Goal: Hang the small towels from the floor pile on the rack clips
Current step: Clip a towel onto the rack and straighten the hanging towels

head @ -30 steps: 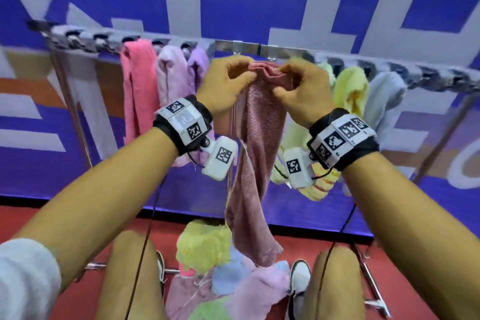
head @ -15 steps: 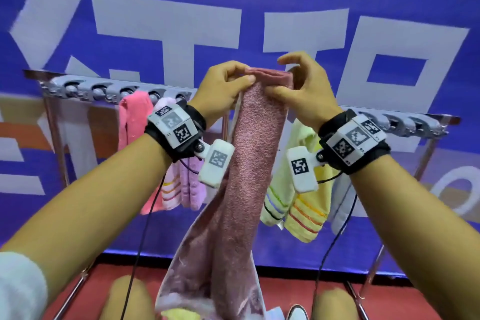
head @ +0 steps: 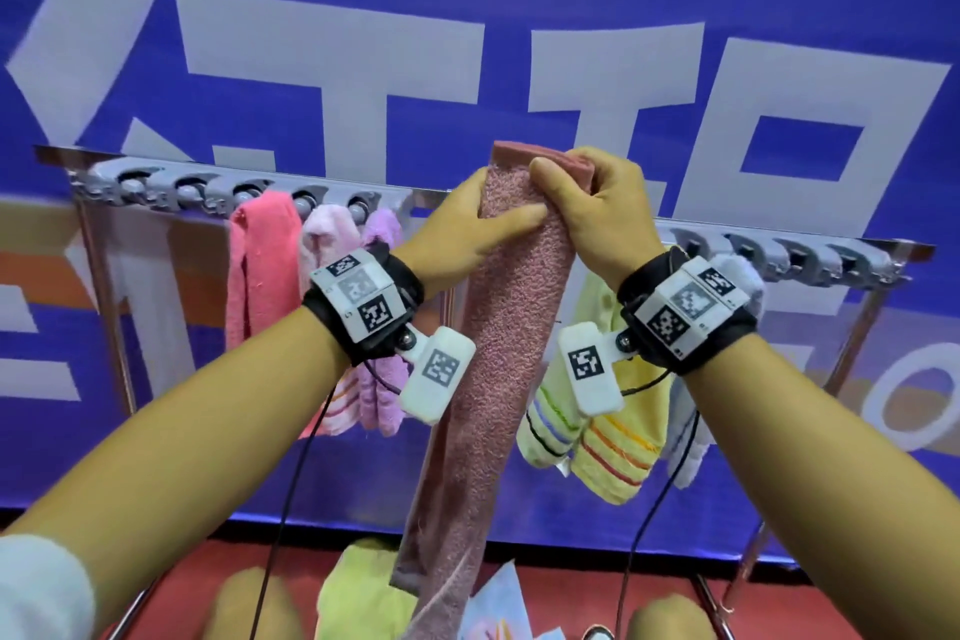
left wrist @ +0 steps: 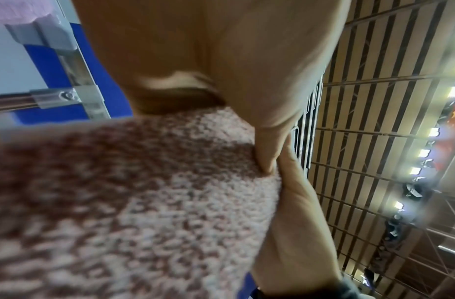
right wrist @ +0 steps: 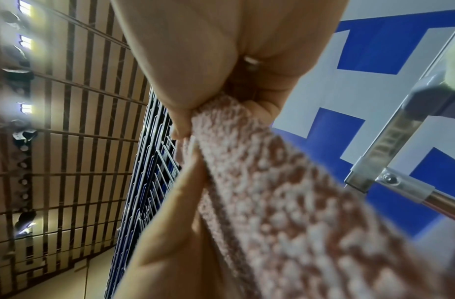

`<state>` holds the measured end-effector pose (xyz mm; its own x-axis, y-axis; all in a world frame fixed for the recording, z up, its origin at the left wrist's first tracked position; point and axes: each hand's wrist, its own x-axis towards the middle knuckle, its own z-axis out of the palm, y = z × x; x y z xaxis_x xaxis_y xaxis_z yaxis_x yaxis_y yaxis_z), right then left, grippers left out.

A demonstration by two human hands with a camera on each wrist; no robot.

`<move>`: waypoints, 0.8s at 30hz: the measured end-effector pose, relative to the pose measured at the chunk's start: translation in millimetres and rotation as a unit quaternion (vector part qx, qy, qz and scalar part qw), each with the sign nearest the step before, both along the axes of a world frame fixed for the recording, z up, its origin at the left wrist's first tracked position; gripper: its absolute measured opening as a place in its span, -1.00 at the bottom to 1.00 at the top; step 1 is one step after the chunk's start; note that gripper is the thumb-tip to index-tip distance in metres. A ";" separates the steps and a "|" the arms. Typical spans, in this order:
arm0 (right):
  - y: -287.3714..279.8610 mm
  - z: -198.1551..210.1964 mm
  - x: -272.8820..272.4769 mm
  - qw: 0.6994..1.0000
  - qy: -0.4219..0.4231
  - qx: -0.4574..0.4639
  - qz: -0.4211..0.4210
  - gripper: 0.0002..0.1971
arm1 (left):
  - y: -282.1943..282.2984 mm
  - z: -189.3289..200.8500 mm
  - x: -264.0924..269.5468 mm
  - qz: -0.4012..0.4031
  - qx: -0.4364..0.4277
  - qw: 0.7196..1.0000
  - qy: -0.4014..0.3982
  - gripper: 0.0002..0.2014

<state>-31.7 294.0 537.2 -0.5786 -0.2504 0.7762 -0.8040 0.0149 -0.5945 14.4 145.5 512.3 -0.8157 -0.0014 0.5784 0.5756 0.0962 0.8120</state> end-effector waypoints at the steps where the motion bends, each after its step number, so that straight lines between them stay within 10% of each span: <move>1: 2.4 2.2 -0.5 1.000 0.001 -0.007 -0.004 -0.71 | 0.6 -4.0 -1.3 -0.007 -0.024 1.000 -0.016 -0.79; 12: 36.0 22.2 -13.2 0.997 -0.038 0.003 -0.074 -0.86 | 28.8 -13.3 -18.5 -0.028 -0.006 0.999 -0.031 -0.97; 17: 72.0 38.1 -23.2 0.981 -0.015 -0.116 -0.156 -0.85 | 48.9 -63.7 -29.8 -0.128 -0.115 0.974 -0.146 -0.80; 24: 157.4 31.7 -41.4 0.949 -0.043 -0.164 -0.265 -0.85 | 57.7 -59.1 -49.7 -0.146 -0.010 0.976 -0.162 -0.60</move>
<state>-73.1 451.4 568.9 -0.6199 0.3404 0.7070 -0.6838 0.2076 -0.6995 -35.2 203.1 453.2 -0.9199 0.2667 0.2873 0.2942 -0.0148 0.9556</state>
